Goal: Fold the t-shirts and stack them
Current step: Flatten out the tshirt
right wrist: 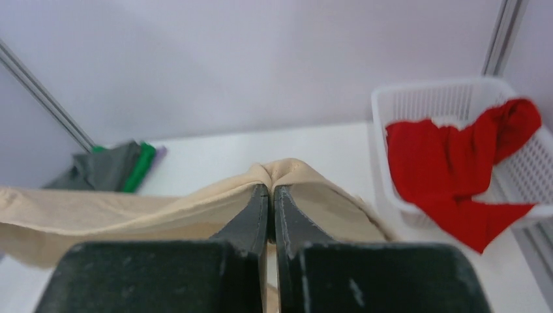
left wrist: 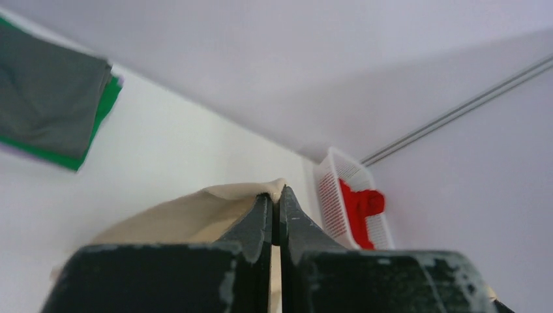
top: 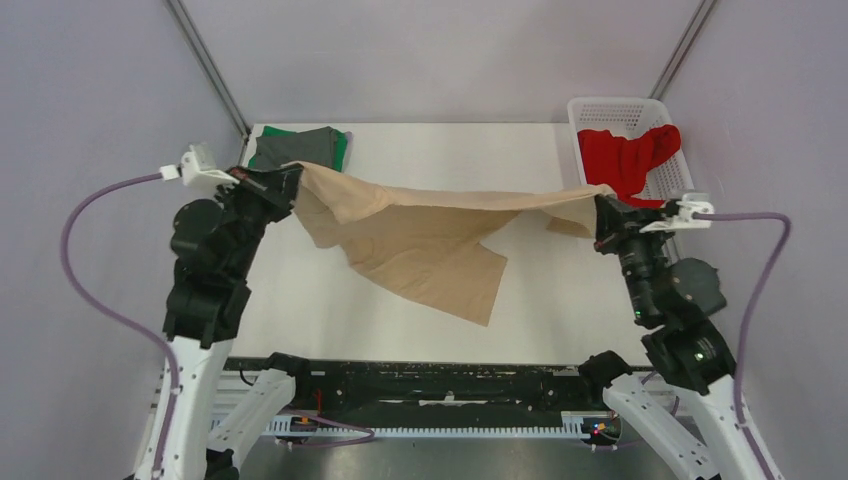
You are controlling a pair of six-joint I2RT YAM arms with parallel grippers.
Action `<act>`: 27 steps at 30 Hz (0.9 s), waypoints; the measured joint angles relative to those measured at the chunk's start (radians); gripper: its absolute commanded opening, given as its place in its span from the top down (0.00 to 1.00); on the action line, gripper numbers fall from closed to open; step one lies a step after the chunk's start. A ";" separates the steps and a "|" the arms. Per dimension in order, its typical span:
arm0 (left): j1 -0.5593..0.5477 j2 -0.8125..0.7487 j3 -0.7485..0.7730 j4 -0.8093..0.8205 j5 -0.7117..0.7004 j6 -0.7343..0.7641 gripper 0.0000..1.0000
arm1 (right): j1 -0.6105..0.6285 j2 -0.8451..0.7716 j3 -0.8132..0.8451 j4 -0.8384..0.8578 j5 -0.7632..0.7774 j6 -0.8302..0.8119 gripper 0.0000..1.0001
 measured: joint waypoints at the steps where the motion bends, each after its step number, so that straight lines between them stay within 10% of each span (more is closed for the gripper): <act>1: 0.000 -0.013 0.037 -0.008 0.003 0.001 0.98 | 0.000 -0.005 0.050 -0.017 -0.008 -0.006 1.00; 16: -0.004 0.001 0.884 -0.193 0.039 0.114 0.96 | 0.000 0.054 0.890 -0.300 -0.347 -0.049 1.00; 27: -0.004 0.033 0.986 -0.217 0.038 0.208 0.94 | 0.000 0.053 0.798 -0.332 -0.431 -0.045 1.00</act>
